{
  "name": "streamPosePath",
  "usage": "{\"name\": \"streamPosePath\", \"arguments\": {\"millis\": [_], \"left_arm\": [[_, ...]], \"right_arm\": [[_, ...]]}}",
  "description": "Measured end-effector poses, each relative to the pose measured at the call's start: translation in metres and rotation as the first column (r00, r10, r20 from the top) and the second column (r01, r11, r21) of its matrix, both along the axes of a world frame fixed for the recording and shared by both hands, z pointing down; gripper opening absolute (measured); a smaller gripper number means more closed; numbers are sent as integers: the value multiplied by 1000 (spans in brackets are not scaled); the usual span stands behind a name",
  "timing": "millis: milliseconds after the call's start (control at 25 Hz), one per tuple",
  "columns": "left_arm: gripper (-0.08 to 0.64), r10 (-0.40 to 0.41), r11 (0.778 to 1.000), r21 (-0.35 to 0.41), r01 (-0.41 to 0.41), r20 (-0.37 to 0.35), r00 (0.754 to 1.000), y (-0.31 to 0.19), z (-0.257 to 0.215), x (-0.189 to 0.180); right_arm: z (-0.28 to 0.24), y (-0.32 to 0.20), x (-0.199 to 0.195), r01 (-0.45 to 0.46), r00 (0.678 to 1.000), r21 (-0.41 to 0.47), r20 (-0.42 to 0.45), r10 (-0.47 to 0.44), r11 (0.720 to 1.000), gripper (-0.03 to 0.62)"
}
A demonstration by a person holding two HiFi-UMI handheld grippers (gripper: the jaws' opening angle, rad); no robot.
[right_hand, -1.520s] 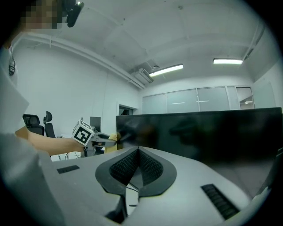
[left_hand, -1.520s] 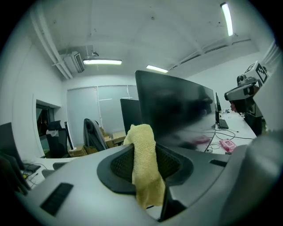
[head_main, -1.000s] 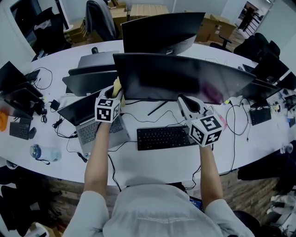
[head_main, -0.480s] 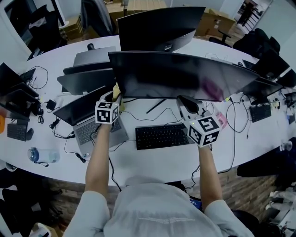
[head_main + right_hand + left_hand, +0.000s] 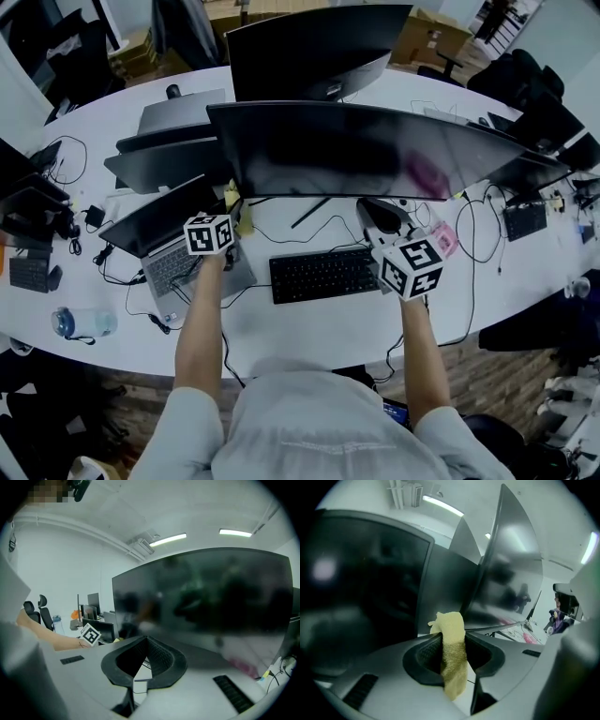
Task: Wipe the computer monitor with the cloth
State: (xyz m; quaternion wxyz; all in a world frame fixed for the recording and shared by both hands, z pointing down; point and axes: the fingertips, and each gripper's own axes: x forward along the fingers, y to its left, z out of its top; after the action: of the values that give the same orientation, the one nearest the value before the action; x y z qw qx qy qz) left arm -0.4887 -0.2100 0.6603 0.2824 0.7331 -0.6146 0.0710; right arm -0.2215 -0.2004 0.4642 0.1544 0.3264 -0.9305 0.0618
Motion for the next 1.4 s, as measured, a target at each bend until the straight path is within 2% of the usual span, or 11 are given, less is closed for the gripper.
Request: {"name": "streamPosePath", "arguments": {"millis": [120, 200, 400, 560, 760, 1080, 1160, 1280, 1320, 1400], "left_arm": [[133, -24, 1000, -16, 22, -105, 994, 0, 12, 2], [133, -44, 999, -18, 41, -191, 981, -1, 19, 6], [133, -116, 991, 9, 130, -392, 912, -5, 22, 10], [133, -152, 982, 21, 190, -515, 843, -5, 21, 12], [132, -190, 963, 20, 267, -654, 733, -7, 20, 16], [130, -213, 930, 16, 366, -789, 577, -8, 20, 22], [130, -203, 931, 19, 365, -802, 562, -10, 20, 28], [130, -179, 945, 25, 325, -793, 582, -16, 17, 49], [130, -180, 945, 23, 325, -794, 580, -18, 17, 54], [130, -188, 938, 20, 345, -808, 558, -20, 17, 60]], "right_arm": [[6, 1, 2, -4, 1000, -14, -4, 4, 1000, 23], [10, 3, 5, -11, 1000, -25, -1, 11, 1000, 23], [16, 4, 19, -36, 999, -39, -1, 36, 999, 23], [20, 8, 34, -60, 998, -51, 7, 60, 997, 23], [27, 10, 56, -94, 995, -72, 24, 96, 993, 23], [33, 6, 83, -135, 989, -87, 44, 139, 987, 23], [34, 4, 90, -143, 988, -90, 48, 147, 986, 23], [35, 4, 99, -154, 986, -92, 51, 159, 984, 23], [35, 3, 103, -158, 985, -92, 51, 163, 983, 23], [35, 3, 111, -167, 984, -92, 49, 172, 982, 23]]}}
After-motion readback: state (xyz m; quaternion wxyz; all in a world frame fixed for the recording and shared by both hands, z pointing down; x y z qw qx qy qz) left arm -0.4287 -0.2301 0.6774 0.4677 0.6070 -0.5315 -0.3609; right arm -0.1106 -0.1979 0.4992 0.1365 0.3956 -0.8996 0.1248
